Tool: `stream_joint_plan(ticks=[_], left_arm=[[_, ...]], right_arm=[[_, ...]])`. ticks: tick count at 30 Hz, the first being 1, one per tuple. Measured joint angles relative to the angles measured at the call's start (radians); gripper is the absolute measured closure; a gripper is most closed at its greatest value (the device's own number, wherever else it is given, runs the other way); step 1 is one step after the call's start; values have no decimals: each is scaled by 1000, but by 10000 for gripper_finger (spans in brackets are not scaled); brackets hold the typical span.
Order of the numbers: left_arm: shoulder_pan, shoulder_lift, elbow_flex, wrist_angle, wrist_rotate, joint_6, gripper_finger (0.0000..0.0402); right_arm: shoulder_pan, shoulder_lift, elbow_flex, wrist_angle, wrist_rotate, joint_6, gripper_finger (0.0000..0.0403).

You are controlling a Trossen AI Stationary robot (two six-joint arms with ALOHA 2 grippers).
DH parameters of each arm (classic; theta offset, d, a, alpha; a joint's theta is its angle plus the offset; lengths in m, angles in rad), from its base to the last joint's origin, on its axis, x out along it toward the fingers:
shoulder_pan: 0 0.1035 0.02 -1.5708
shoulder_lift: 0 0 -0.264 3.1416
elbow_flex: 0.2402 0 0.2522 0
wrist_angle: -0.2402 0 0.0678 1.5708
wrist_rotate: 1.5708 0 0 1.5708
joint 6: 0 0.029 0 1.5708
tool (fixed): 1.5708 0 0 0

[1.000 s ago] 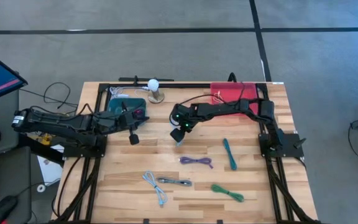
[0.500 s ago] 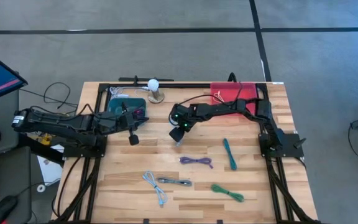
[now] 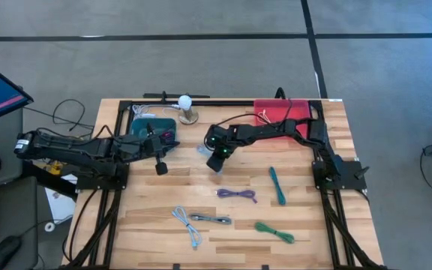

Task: Pick & Place USB Port
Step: Put the top plain light blue charger cable into the pink bin

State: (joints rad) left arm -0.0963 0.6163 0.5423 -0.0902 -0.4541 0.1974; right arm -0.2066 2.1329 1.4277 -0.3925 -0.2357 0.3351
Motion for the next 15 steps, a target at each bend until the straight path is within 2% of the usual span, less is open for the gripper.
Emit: stream_joint_plan(ticks=[5, 15], left_arm=[[0, 0, 0, 0, 0, 0, 394], [0, 0, 0, 0, 0, -5, 394]], right_arm=[[-4, -42, -4, 6, 2, -28, 402], [-42, -224, -2, 0, 105, -94, 403]])
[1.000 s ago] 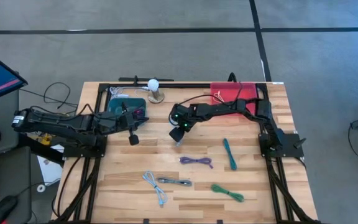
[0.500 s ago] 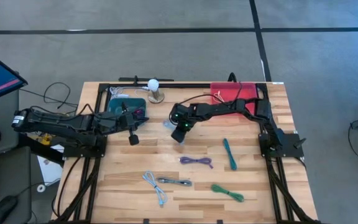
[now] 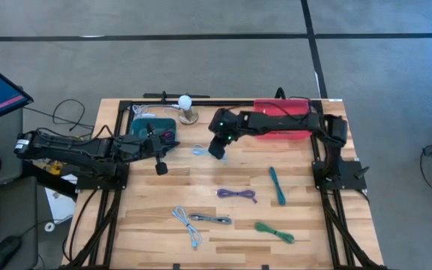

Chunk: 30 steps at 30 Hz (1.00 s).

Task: Pick & Place USB Port
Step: Put the top plain light blue charger cable into the pink bin

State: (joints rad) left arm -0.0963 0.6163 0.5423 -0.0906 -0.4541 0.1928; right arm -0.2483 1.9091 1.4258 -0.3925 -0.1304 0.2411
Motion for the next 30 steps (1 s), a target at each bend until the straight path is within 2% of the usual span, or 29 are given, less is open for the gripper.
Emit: stream_joint_plan(ticks=[4, 8, 19, 23, 30], left_arm=[[0, 0, 0, 0, 0, 0, 394], [0, 0, 0, 0, 0, 0, 394], [0, 0, 0, 0, 0, 0, 394], [0, 0, 0, 0, 0, -4, 394], [0, 0, 0, 0, 0, -18, 394]], right_arm=[[-22, -75, 0, -35, 60, -39, 403], [-39, -118, 2, -53, 46, -51, 403], [45, -19, 0, -133, 36, -68, 397], [71, 13, 1, -138, 85, -86, 372], [91, 47, 4, -113, 156, -94, 291]])
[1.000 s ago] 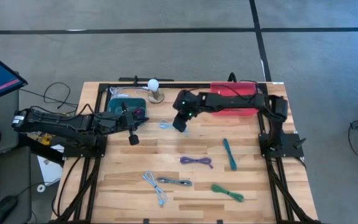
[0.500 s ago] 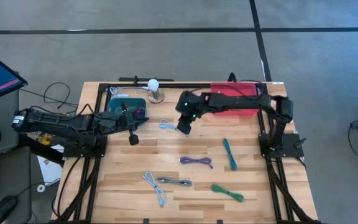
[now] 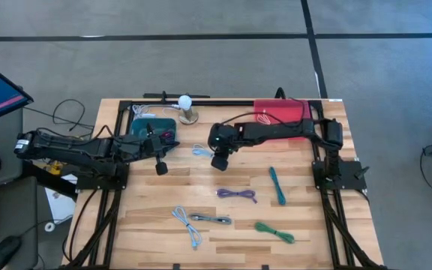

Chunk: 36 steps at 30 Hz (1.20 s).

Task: Pick & Place USB Port
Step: Put the top plain light blue charger cable into the pink bin

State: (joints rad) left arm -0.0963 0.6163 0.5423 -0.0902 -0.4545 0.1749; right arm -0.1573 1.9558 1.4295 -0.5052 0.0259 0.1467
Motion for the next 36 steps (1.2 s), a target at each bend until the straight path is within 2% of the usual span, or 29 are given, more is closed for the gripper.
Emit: stream_joint_plan(ticks=[8, 13, 20, 36], left_arm=[[-1, 0, 0, 0, 0, 0, 394], [-1, 0, 0, 0, 0, 0, 394], [-2, 0, 0, -5, 0, 0, 394], [-3, 0, 0, -15, 0, 0, 394]], right_arm=[[-1, 18, -4, 10, 31, 1, 198], [1, 55, -4, 38, 29, 1, 164], [0, 129, -4, 61, 31, 3, 158], [-2, 160, -3, 89, 27, 0, 160]])
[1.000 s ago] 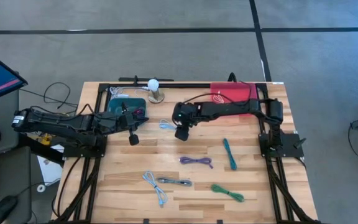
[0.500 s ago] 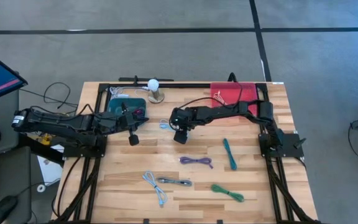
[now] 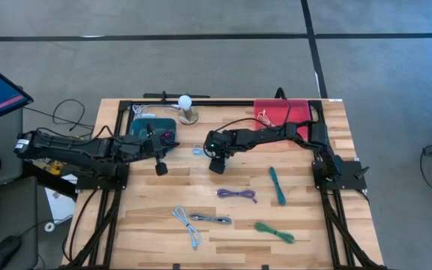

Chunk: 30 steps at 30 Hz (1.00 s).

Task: Pick & Place USB Port
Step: Put the top plain light blue charger cable into the pink bin

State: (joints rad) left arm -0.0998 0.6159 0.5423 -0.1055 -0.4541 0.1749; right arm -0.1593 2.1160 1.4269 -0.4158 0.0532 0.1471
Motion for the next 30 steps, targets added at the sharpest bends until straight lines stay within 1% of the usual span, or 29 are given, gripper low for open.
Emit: stream_joint_plan(ticks=[4, 8, 11, 18, 20, 24, 30], left_arm=[[0, 0, -1, 0, 0, 0, 394], [0, 0, -1, 0, 0, 0, 394], [0, 0, -1, 0, 0, 0, 394], [0, 0, -1, 0, 0, 0, 394], [0, 0, -1, 0, 0, 0, 394], [0, 0, -1, 0, 0, 0, 394], [0, 0, -1, 0, 0, -1, 394]], right_arm=[[0, 0, 0, 1, 0, 0, 179], [0, 0, 0, 1, 0, 0, 214], [0, 0, 0, 2, 0, 0, 253], [-1, 0, 0, 1, 0, 0, 368], [-1, -1, 0, 1, 0, -14, 390], [-1, -1, 0, 1, 0, -39, 389], [-7, -10, 0, -1, 0, -53, 398]])
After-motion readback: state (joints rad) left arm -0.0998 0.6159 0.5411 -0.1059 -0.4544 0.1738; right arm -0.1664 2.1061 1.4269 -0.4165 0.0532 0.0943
